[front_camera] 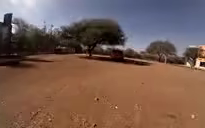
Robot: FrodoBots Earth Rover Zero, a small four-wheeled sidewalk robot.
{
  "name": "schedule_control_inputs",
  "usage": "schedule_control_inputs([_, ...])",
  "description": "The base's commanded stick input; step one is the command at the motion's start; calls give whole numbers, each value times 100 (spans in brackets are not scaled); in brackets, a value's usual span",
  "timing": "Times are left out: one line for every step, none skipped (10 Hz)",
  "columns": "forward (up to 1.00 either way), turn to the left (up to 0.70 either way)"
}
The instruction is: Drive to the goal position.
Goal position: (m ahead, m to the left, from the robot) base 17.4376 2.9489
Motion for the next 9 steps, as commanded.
schedule_control_inputs([100, 27])
schedule_control_inputs([100, 27])
schedule_control_inputs([100, 27])
schedule_control_inputs([100, 27])
schedule_control_inputs([100, 27])
schedule_control_inputs([100, 27])
schedule_control_inputs([100, 27])
schedule_control_inputs([100, 27])
schedule_control_inputs([100, 27])
